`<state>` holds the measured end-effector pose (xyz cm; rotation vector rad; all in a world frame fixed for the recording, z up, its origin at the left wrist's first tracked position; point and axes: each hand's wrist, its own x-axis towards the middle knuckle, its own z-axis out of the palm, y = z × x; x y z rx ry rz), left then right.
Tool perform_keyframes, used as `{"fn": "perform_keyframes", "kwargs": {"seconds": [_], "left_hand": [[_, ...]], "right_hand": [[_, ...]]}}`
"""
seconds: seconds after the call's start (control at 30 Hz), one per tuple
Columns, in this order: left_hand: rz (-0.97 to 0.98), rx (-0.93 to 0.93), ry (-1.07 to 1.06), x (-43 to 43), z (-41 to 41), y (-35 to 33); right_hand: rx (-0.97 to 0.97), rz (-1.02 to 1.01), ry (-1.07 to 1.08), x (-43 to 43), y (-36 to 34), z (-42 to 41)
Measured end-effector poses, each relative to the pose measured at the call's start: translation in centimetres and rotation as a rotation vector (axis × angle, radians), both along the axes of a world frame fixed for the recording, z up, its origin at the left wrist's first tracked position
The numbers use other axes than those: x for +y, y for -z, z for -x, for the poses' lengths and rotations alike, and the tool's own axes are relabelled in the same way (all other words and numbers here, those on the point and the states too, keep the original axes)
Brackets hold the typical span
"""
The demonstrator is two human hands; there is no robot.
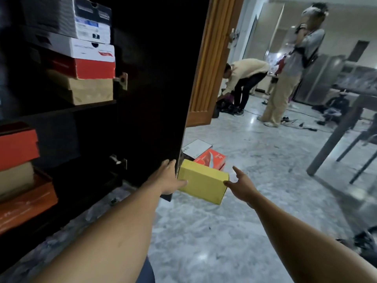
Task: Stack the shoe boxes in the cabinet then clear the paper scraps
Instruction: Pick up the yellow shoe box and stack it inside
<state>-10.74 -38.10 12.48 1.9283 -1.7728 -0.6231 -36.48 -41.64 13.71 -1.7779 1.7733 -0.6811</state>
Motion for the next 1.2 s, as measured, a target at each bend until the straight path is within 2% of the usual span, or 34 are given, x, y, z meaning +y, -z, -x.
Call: {"fn": "perform_keyframes", "kwargs": {"seconds": [0.3, 0.5, 0.8, 0.97, 1.2], "left_hand": [[-0.009, -0.065, 0.059, -8.6, 5.5, 3.7], [0.016, -0.094, -0.085, -18.6, 9.2, 7.2], [-0.088, -0.241, -0.219, -31.3, 9.0, 14.8], [-0.162, -0.259, -0.311, -35.3, 8.5, 18.7], [-0.121, -0.232, -0.362, -36.3, 8.6, 21.2]], "right_hand": [[-0.070, -0.112, 0.061, -8.7, 7.0, 4.8], [-0.176, -0.128, 0.092, -17.9, 12.0, 6.8], [-0.203, -0.141, 0.044, -28.8, 20.2, 7.2], [-0.182, -0.137, 0.078, -32.6, 23.3, 6.8], [-0.154, -0.149, 0.091, -32.9, 24.6, 7.3]]}}
